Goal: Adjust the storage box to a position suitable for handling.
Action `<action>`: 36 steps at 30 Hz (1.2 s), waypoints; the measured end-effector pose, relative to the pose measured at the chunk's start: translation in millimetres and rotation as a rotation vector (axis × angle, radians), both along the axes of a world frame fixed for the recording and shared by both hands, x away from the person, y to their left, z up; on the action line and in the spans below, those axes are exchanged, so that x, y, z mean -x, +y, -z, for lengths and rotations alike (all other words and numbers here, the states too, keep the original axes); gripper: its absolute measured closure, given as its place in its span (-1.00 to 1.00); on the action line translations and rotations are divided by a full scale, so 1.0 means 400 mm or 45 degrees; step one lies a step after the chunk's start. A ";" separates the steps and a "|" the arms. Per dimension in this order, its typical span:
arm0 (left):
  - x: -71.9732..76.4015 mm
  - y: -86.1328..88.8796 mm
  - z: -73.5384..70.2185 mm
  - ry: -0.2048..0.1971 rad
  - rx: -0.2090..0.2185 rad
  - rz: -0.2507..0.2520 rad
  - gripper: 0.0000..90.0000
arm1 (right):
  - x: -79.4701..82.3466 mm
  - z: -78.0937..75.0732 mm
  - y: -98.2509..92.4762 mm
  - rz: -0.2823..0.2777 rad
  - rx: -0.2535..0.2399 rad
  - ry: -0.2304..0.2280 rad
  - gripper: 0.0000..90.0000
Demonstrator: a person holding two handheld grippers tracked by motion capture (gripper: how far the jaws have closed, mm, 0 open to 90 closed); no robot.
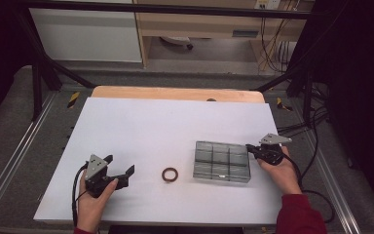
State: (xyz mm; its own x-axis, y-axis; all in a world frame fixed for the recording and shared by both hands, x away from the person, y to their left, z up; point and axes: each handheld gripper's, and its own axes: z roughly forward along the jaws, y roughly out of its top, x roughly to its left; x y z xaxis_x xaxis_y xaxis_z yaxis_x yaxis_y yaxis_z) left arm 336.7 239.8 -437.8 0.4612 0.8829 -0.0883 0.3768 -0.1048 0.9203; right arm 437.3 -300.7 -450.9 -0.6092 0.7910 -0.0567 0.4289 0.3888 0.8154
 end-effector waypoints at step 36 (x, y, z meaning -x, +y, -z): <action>-0.001 0.003 -0.001 0.002 -0.002 0.000 -0.83 | 0.001 -0.001 0.070 -0.061 0.002 0.012 1.00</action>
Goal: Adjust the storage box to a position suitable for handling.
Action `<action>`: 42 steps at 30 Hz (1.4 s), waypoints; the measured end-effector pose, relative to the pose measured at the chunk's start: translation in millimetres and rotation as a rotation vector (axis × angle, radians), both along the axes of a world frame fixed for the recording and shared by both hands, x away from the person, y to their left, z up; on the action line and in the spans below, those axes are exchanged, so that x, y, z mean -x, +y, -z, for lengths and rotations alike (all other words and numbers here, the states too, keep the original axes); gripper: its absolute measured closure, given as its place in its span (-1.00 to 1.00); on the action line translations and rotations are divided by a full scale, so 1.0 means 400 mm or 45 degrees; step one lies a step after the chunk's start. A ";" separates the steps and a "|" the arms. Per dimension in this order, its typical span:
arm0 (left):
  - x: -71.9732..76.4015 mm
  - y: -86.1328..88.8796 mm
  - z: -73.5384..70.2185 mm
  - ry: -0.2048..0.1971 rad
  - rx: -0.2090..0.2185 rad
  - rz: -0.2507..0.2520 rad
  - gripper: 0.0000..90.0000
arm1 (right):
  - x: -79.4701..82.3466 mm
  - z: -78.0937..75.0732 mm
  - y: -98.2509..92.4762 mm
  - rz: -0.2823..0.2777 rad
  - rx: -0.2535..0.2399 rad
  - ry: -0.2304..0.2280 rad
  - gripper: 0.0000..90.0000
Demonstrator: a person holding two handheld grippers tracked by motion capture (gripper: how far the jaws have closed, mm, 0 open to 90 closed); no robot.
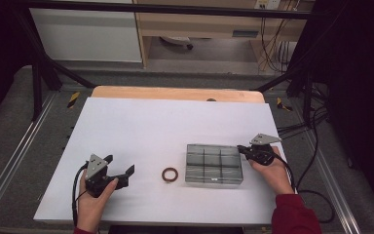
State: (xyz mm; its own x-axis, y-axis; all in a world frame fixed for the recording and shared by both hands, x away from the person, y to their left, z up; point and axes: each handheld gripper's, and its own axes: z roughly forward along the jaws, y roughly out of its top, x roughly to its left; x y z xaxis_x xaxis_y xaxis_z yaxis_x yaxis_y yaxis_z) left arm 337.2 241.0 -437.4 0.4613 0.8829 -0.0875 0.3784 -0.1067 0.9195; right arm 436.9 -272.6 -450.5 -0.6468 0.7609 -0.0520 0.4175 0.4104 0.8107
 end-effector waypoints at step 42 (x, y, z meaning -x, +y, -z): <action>0.018 -0.030 -0.006 0.013 -0.006 0.067 -0.79 | 0.018 -0.002 0.038 -0.038 -0.007 0.017 1.00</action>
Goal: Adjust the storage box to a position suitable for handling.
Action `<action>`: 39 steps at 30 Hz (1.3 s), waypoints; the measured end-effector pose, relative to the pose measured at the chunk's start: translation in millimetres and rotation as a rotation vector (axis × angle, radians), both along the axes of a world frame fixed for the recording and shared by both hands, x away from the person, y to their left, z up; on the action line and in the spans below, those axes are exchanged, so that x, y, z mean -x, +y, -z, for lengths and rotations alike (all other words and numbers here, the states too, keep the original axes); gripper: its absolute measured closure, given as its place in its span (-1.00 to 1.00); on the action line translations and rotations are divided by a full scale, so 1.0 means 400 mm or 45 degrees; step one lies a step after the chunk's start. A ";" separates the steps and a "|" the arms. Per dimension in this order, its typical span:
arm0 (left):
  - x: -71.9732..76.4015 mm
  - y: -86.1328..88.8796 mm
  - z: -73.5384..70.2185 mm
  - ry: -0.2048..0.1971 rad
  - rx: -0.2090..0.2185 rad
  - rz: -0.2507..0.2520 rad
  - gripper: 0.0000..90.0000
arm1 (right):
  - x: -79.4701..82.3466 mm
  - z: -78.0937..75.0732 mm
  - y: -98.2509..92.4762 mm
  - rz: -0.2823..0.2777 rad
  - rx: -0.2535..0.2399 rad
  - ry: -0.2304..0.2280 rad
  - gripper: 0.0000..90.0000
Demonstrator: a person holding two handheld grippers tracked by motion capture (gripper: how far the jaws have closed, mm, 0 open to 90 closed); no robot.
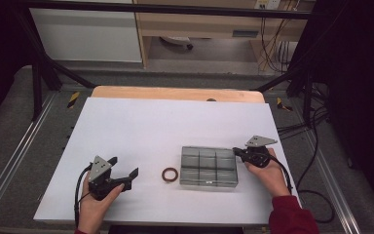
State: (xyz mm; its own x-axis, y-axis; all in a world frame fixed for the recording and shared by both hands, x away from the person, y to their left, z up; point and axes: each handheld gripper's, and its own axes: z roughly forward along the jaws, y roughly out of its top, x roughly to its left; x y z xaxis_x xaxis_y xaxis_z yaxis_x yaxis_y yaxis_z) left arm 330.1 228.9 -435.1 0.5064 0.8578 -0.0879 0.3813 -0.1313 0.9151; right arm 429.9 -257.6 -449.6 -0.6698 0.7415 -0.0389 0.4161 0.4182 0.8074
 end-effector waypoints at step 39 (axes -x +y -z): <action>0.027 -0.042 0.001 0.034 -0.017 0.141 0.17 | 0.021 -0.001 0.061 -0.072 0.014 0.008 1.00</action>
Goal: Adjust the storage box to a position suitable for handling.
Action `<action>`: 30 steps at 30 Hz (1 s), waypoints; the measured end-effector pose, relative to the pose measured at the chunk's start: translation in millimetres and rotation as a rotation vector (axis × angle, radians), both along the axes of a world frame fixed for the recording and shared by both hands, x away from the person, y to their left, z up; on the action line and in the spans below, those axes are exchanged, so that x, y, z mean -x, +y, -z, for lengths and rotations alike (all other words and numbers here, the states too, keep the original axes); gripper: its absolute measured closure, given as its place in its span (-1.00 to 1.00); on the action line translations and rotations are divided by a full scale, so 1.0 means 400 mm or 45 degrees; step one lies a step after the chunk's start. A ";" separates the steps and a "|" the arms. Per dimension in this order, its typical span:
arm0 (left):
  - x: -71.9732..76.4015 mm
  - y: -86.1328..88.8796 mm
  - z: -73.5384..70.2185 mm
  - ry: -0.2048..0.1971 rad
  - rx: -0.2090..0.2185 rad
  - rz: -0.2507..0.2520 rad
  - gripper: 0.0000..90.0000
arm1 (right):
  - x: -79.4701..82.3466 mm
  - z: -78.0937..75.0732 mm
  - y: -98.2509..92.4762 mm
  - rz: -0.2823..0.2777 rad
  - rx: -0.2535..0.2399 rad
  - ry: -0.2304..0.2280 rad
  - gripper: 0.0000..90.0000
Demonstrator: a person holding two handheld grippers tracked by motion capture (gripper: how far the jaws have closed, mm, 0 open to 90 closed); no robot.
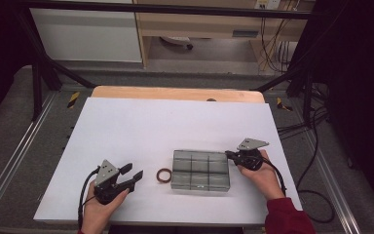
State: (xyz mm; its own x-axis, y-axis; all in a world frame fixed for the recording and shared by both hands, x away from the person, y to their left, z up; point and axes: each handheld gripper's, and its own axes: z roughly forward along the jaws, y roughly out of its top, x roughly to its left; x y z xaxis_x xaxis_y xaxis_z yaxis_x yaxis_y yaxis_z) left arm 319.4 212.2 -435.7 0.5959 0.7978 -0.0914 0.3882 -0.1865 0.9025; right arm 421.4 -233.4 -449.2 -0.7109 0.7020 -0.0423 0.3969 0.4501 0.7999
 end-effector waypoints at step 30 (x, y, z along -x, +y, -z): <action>0.021 -0.172 0.040 0.138 -0.188 0.262 1.00 | 0.004 -0.001 0.018 -0.022 0.004 0.002 1.00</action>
State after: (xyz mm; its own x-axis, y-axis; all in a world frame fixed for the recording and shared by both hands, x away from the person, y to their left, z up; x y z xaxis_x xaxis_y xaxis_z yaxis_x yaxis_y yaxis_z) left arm 311.1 143.5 -451.7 0.7402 0.6701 -0.0552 0.4211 -0.3980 0.8150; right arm 419.9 -226.1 -448.9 -0.7229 0.6896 -0.0434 0.3902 0.4593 0.7980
